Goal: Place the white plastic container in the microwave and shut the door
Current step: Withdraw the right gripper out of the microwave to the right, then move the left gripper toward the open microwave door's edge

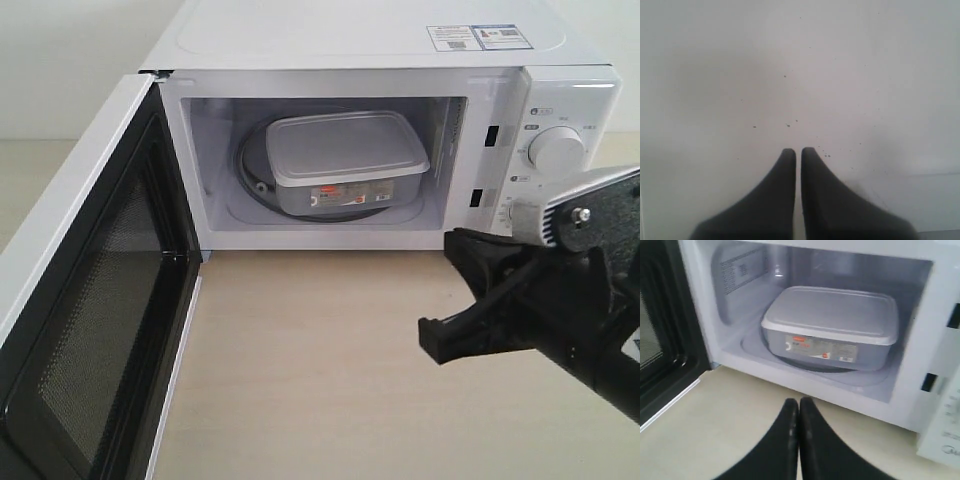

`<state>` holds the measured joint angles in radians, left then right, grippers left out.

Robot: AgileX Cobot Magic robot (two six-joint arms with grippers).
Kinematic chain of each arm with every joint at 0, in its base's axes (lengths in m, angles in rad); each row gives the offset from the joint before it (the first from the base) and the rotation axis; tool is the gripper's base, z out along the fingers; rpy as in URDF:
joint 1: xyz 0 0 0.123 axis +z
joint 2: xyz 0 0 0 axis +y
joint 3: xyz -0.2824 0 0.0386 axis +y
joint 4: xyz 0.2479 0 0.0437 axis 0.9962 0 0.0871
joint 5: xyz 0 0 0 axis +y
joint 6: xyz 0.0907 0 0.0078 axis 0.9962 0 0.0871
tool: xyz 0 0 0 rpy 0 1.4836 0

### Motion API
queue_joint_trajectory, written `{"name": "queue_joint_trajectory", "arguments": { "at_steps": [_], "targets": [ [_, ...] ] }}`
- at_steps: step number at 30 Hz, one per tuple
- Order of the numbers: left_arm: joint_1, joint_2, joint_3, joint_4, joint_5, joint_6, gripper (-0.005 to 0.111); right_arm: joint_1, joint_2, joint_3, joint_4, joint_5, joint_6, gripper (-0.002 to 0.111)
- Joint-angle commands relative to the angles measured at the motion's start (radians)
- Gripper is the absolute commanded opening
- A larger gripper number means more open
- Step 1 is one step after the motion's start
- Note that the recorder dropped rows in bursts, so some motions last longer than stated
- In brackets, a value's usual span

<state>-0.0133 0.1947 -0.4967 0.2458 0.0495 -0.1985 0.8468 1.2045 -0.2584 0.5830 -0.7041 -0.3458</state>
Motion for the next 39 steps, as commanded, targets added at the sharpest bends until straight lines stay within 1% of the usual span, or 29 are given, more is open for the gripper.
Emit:
{"name": "queue_joint_trajectory", "arguments": {
  "at_steps": [1,4,8,14,17,20,23,24,28,29,35,38,39],
  "targets": [
    [0.002,0.003,-0.005,0.005,0.028,-0.007,0.004,0.0,-0.008,0.003,0.281,-0.041,-0.217,0.0],
    [0.002,0.003,-0.005,0.005,0.068,-0.007,0.004,0.0,-0.012,0.003,0.399,-0.049,-0.37,0.0],
    [0.002,0.003,-0.005,0.002,0.123,-0.009,0.004,0.0,-0.057,0.003,0.5,-0.067,-0.4,0.0],
    [0.002,0.055,-0.005,-0.002,0.139,-0.009,0.004,0.0,-0.176,0.016,0.65,-0.229,-0.548,0.0],
    [0.002,0.099,-0.005,-0.002,0.146,-0.009,0.004,0.0,-0.258,0.063,0.679,-0.288,-0.553,0.0],
    [0.002,0.144,-0.005,-0.002,0.15,-0.009,0.004,0.0,-0.354,0.115,0.725,-0.292,-0.547,0.0],
    [0.002,0.188,-0.005,-0.002,0.201,-0.009,0.004,0.0,-0.446,0.146,0.776,-0.285,-0.547,0.0],
    [0.002,0.202,-0.011,-0.005,0.252,-0.009,0.004,0.0,-0.471,0.155,0.783,-0.283,-0.547,0.0],
    [0.002,0.254,-0.07,-0.087,0.514,-0.003,0.004,0.0,-0.529,0.16,0.805,-0.283,-0.547,0.0],
    [0.002,0.263,-0.088,-0.107,0.56,0.01,0.004,0.0,-0.535,0.16,0.805,-0.284,-0.547,0.0],
    [0.002,0.319,-0.239,-0.28,0.828,0.205,0.004,0.0,-0.533,0.16,0.805,-0.323,-0.547,0.0],
    [0.002,0.377,-0.315,-0.308,1.008,0.218,0.004,0.0,-0.533,0.16,0.805,-0.325,-0.547,0.0],
    [0.002,0.395,-0.332,-0.31,1.046,0.218,0.004,0.0,-0.533,0.16,0.805,-0.323,-0.547,0.0]
  ]
}}
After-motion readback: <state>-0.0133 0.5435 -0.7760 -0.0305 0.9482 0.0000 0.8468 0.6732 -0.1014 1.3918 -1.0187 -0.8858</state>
